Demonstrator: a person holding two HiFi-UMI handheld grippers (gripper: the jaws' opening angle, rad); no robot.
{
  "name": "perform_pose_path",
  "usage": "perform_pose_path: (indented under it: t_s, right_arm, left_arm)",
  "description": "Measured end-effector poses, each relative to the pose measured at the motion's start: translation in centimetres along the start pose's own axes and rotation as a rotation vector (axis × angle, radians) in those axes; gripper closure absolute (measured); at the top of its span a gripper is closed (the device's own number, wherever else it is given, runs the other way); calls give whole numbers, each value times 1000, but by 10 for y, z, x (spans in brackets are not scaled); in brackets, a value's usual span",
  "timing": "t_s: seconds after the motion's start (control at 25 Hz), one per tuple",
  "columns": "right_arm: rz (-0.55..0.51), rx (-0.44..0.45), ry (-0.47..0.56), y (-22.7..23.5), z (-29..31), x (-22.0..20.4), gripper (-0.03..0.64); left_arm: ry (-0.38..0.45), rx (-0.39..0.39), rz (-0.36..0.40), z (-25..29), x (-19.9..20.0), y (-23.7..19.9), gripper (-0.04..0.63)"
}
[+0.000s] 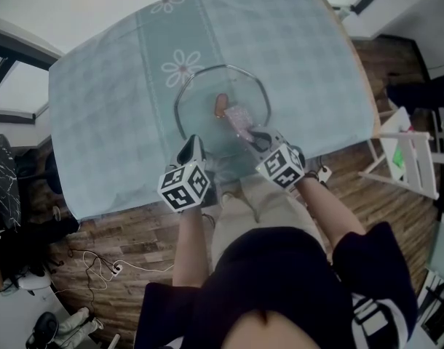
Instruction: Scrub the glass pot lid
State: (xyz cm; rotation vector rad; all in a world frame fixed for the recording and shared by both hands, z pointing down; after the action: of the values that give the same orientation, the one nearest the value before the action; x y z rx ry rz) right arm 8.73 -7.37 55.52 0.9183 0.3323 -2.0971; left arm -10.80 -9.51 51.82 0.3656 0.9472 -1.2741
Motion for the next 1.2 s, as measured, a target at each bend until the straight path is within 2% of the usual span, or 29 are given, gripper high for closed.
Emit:
perform_pose_path:
  t_s: [1.2]
  right_arm:
    - [-34, 70, -28, -78, 10, -7, 537]
  left_arm:
    - [-6, -6, 17, -53, -22, -26, 595]
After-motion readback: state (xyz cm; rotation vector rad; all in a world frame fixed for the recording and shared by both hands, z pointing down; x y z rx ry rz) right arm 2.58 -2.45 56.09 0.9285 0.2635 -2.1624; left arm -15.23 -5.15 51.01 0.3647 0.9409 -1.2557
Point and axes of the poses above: the fingertips, and each gripper's own axes: z forward along the fingers, y to its right, x out of its top, the point moved 7 cm from there along -z, backward along the fingers, and after that the axes turned 12 degrees about z, right-handed, at the moved point
